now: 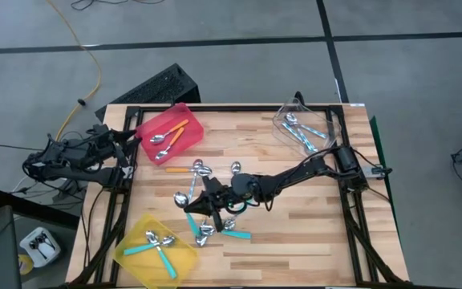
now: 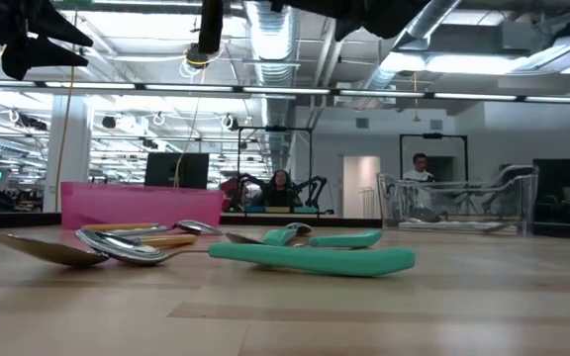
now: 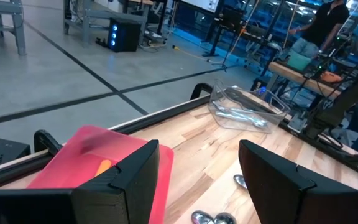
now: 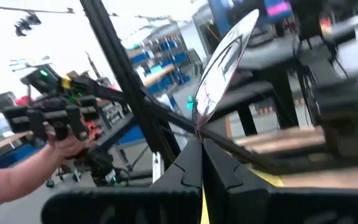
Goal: Sort silverware by color (type)
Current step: Put the light blue spoon into the yellow bin
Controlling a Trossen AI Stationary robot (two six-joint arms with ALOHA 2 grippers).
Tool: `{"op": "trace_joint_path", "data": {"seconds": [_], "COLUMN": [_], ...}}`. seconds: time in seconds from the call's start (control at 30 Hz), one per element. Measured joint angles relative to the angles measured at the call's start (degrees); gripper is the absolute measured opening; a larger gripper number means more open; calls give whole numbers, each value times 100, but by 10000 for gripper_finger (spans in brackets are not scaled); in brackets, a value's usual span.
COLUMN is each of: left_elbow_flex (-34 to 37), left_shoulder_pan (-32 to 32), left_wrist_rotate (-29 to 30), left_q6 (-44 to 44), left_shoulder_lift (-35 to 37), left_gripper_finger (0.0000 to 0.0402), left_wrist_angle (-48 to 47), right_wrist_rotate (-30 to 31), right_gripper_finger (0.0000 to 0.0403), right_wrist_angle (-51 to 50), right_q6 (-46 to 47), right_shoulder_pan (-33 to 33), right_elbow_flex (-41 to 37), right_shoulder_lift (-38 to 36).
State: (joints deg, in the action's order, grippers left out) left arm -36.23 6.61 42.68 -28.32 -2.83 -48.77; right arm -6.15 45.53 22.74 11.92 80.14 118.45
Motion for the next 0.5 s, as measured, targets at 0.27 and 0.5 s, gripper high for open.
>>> {"op": "trace_joint_path", "data": {"seconds": [0.27, 0.5], "left_elbow_flex": [0, 2], "left_shoulder_pan": [0, 0], "left_wrist_rotate": [4, 21], "left_q6": [0, -28], "left_shoulder_lift": [-2, 0], "left_gripper_finger": [205, 205], "left_wrist_angle": [-2, -26], "right_wrist_rotate": [-88, -744], "right_gripper_finger": [19, 19], "right_wrist_angle": [298, -705], "right_q6": [-323, -137], "right_shoulder_pan": [233, 346], "right_elbow_flex": [614, 2545], "right_shoulder_lift": [335, 1560]}}
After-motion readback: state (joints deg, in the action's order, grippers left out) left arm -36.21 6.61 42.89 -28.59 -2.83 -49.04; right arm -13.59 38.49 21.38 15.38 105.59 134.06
